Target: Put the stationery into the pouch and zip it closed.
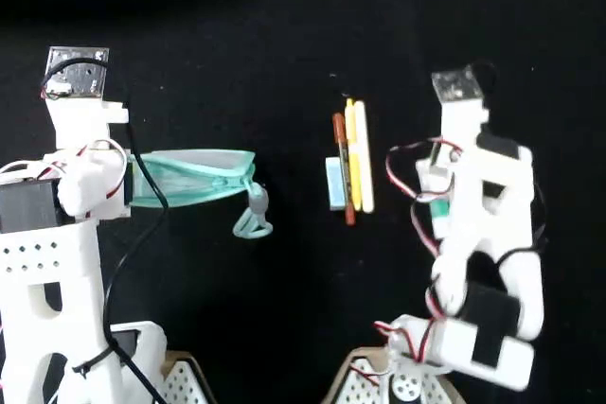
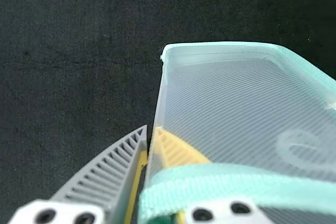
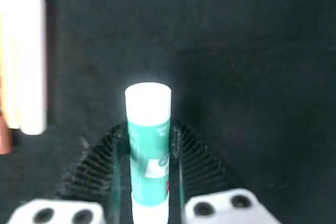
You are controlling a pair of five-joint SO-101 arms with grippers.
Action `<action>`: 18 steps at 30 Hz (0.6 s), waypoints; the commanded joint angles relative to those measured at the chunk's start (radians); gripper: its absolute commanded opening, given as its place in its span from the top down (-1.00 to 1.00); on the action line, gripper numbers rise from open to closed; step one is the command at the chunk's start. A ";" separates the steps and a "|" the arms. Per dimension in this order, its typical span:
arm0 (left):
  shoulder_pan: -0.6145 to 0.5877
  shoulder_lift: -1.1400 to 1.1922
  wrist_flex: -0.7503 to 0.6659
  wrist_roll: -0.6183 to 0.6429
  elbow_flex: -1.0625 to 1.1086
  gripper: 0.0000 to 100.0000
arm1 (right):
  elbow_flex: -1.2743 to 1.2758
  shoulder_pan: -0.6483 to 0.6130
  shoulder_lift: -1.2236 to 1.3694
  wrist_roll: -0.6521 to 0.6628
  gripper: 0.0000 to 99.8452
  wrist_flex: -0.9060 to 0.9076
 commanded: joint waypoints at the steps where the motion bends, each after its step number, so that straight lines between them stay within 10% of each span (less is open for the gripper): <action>1: -0.021 0.008 0.009 0.008 0.030 0.94 | -0.016 0.048 0.087 0.060 0.93 -0.023; 6: -0.021 0.008 0.009 0.009 0.030 0.94 | -0.154 0.049 0.220 0.078 0.65 0.114; 18: -0.021 0.008 0.009 0.006 0.030 0.94 | -0.481 -0.032 0.407 0.078 0.69 0.319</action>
